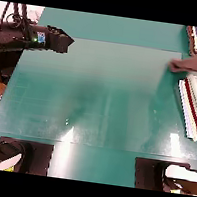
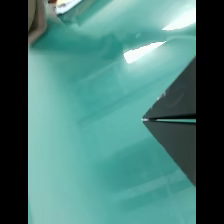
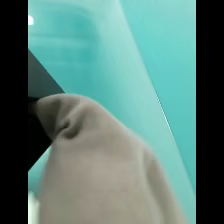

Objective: Fold the shirts.

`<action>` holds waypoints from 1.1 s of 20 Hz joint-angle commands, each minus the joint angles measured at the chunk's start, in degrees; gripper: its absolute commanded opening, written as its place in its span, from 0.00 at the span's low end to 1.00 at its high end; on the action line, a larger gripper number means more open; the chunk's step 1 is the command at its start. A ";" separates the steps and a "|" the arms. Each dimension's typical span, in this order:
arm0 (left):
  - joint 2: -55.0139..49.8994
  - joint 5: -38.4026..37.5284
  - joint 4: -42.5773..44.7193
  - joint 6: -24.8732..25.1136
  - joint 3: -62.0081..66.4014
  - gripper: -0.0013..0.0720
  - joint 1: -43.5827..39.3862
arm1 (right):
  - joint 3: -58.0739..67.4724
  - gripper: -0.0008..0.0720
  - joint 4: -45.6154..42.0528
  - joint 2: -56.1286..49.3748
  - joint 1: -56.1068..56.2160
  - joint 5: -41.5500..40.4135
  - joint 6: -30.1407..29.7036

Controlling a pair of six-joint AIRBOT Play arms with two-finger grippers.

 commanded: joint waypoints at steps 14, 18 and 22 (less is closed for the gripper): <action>-0.02 2.58 0.02 -0.04 0.00 0.05 -1.33 | 20.52 0.03 0.74 0.55 -10.56 11.17 3.85; -0.02 0.92 0.04 -0.04 0.00 0.05 -1.33 | 18.05 0.03 -5.40 3.34 -11.15 17.16 5.35; 0.00 -0.72 0.07 0.00 0.00 0.05 -1.33 | 6.75 0.03 -17.29 10.78 -13.25 18.64 6.27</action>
